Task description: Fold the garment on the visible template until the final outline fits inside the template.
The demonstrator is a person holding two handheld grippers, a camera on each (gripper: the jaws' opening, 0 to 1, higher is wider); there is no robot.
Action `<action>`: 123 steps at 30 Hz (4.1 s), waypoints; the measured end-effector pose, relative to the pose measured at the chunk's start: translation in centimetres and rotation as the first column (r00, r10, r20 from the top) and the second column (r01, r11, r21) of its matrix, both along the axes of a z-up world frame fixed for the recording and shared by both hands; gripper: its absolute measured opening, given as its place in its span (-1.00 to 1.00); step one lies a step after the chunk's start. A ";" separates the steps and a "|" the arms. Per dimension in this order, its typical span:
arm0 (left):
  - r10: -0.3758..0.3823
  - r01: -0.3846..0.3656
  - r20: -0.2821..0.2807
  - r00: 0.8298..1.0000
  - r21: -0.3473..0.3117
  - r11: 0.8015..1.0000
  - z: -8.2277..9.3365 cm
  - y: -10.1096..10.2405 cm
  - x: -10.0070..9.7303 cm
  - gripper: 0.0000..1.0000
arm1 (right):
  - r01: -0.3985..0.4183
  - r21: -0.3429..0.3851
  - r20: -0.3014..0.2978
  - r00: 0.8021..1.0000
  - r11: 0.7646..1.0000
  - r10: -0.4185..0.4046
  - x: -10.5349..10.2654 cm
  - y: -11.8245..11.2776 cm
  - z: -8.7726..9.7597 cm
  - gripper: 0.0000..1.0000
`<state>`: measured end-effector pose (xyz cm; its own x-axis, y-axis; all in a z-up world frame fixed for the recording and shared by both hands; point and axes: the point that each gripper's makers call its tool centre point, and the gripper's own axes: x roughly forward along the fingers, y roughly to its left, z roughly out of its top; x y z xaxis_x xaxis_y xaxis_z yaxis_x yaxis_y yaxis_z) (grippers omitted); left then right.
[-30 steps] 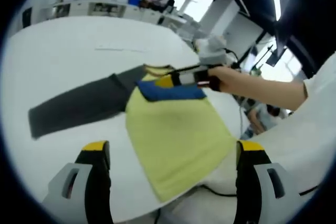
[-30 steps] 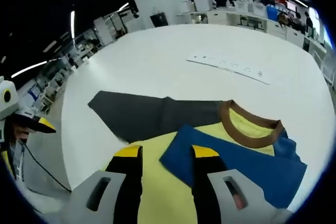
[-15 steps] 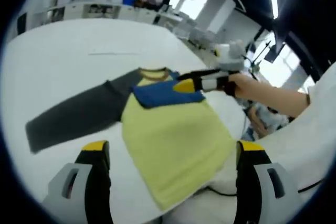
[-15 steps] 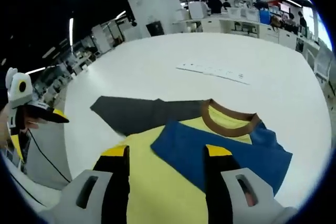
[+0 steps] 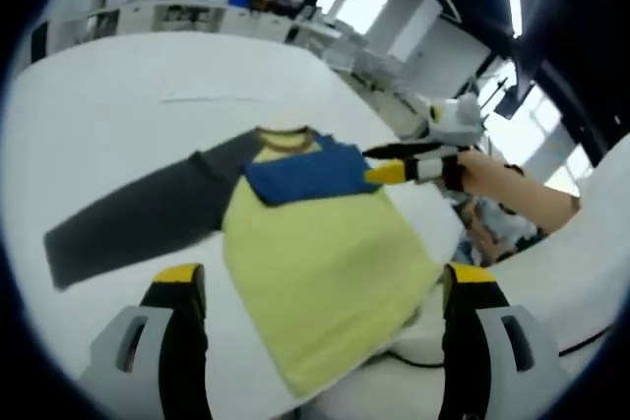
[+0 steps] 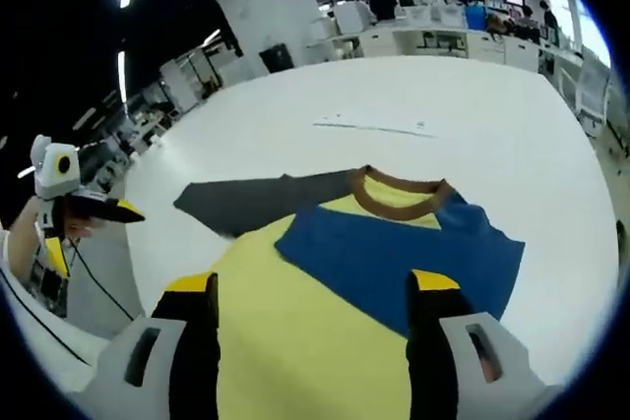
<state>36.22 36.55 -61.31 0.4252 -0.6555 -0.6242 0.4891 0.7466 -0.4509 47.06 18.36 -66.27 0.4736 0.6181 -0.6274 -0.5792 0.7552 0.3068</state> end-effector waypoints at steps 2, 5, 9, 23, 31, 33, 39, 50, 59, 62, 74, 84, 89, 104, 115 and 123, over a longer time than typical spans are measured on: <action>-0.001 0.001 -0.002 1.000 0.009 1.000 -0.1 0.0 0.0 0.93 | 0.004 0.003 0.005 1.000 1.000 -0.004 -0.3 -0.5 0.3 0.64; -0.001 0.001 -0.004 1.000 0.015 1.000 -0.2 0.0 0.0 0.93 | 0.009 0.004 0.008 1.000 1.000 -0.009 -0.9 -1.4 0.5 0.70; 0.006 -0.006 -0.001 1.000 0.018 1.000 -0.1 -0.1 0.1 0.93 | 0.032 0.022 -0.004 0.999 0.999 -0.032 -1.6 -2.7 0.7 0.75; 0.022 -0.022 0.005 1.000 0.038 0.999 0.3 0.0 0.0 0.93 | 0.039 0.026 -0.011 0.999 0.999 -0.039 -4.6 -6.0 0.8 0.99; 0.033 -0.033 -0.002 0.999 0.032 0.999 0.4 0.1 0.0 0.93 | 0.077 0.041 -0.015 0.997 0.996 -0.076 -5.6 -7.8 1.1 0.99; 0.037 -0.037 -0.002 0.999 0.036 0.999 0.4 0.2 0.1 0.93 | 0.084 0.042 -0.012 0.996 0.996 -0.083 -5.9 -8.4 1.3 0.99; 0.045 -0.045 -0.005 0.999 0.041 0.998 0.2 0.5 0.1 0.92 | 0.116 0.038 -0.016 0.993 0.993 -0.116 -6.9 -10.2 1.2 0.99; 0.084 -0.084 -0.008 0.996 0.040 0.996 0.4 1.7 -0.1 0.94 | 0.128 0.072 -0.014 0.992 0.989 -0.127 -8.4 -11.4 1.8 0.99; 0.106 -0.106 -0.003 0.994 0.020 0.994 0.8 1.9 0.2 0.96 | 0.137 0.078 0.003 0.990 0.987 -0.138 -8.1 -12.5 2.7 0.99; 0.115 -0.115 0.000 0.993 -0.020 0.993 1.2 1.6 0.4 0.97 | 0.143 0.077 0.003 0.990 0.987 -0.144 -8.1 -12.7 2.6 0.99; 0.090 -0.090 -0.003 0.996 0.002 0.996 0.6 1.5 -0.1 0.98 | 0.126 0.083 0.000 0.992 0.989 -0.127 -8.4 -12.9 2.5 0.99; 0.111 -0.111 0.000 0.994 -0.002 0.994 0.9 2.1 0.6 0.98 | 0.120 0.078 -0.005 0.993 0.990 -0.120 -8.0 -12.8 2.3 0.99; 0.113 -0.113 -0.004 0.994 -0.001 0.994 0.8 2.3 0.7 0.98 | 0.120 0.070 -0.006 0.993 0.990 -0.119 -7.8 -12.7 2.2 0.99; 0.222 -0.222 0.012 0.975 0.020 0.975 0.4 8.2 2.6 0.89 | 0.144 0.072 -0.009 0.990 0.987 -0.143 -6.4 -12.4 2.7 0.99; 0.286 -0.287 0.036 0.958 0.046 0.957 -1.1 12.8 4.4 0.72 | 0.169 0.053 0.025 0.985 0.984 -0.171 -6.5 -12.4 3.2 0.99; 0.351 -0.351 0.012 0.936 0.070 0.934 -2.7 15.5 4.8 0.71 | 0.198 0.041 0.029 0.980 0.979 -0.199 -6.9 -12.9 2.9 0.93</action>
<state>41.03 52.01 -63.99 0.6201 -0.4192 -0.6632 0.1899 0.9004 -0.3915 40.16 5.51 -63.38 0.6090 0.5326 -0.5878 -0.4290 0.8445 0.3207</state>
